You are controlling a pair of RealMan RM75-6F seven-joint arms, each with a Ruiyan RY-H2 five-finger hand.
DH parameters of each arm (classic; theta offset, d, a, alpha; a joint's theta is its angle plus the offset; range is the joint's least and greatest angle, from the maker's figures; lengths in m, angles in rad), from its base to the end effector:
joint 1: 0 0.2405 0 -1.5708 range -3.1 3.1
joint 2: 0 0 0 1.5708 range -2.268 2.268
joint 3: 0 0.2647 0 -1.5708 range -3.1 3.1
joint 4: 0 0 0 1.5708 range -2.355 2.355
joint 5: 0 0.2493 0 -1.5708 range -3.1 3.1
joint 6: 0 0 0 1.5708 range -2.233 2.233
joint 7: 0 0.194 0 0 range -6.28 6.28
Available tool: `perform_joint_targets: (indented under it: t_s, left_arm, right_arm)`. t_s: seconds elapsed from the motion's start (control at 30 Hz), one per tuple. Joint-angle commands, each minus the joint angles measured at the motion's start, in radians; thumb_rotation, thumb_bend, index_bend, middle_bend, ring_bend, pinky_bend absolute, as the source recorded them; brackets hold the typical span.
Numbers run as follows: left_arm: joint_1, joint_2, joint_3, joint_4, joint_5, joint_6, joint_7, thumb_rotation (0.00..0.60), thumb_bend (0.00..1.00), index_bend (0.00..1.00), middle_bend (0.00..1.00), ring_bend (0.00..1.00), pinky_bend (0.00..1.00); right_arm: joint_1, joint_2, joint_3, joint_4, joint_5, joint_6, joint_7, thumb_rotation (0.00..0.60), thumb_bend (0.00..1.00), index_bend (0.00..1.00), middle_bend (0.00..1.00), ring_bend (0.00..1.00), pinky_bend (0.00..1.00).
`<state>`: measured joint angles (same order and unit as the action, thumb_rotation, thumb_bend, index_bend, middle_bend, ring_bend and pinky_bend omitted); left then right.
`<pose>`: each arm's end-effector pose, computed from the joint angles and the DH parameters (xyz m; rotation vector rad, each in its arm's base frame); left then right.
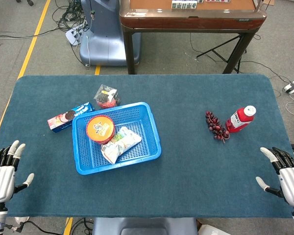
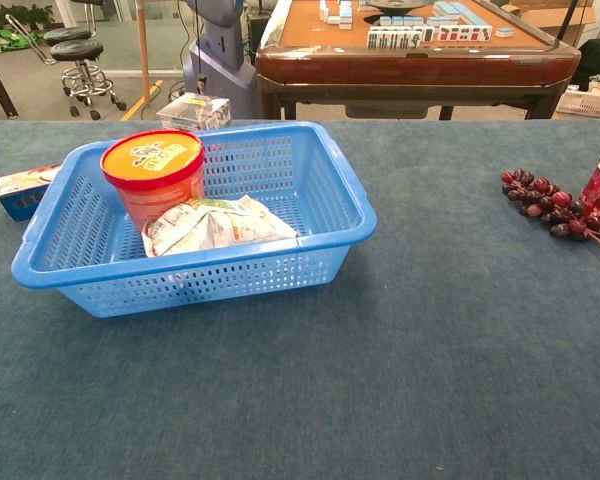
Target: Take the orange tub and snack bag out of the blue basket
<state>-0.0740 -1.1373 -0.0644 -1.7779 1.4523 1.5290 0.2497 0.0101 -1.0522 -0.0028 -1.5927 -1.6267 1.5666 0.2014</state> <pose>-0.2986 0.2313 0.1177 -1.3443 -0.8490 -0.8534 -0.3379 -0.1964 0.1462 1.3959 -0.9760 1.0185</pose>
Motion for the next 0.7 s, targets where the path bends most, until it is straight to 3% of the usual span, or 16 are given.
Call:
perform_joint_targets:
  t_s: [0.03, 0.7]
  left_arm:
    - [0.000, 0.000, -0.001, 0.001, -0.001, 0.001, -0.001, 0.600, 0.29, 0.00, 0.00, 0.00, 0.00]
    - [0.007, 0.000, 0.004, 0.010, 0.007, 0.007, -0.012, 0.600, 0.29, 0.00, 0.00, 0.00, 0.00]
  right_arm:
    - [0.001, -0.001, 0.000, 0.000, 0.001, -0.002, -0.001, 0.600, 0.21, 0.13, 0.18, 0.10, 0.12]
    - [0.031, -0.007, 0.000, -0.011, -0.022, -0.033, 0.016, 0.600, 0.21, 0.13, 0.18, 0.10, 0.12]
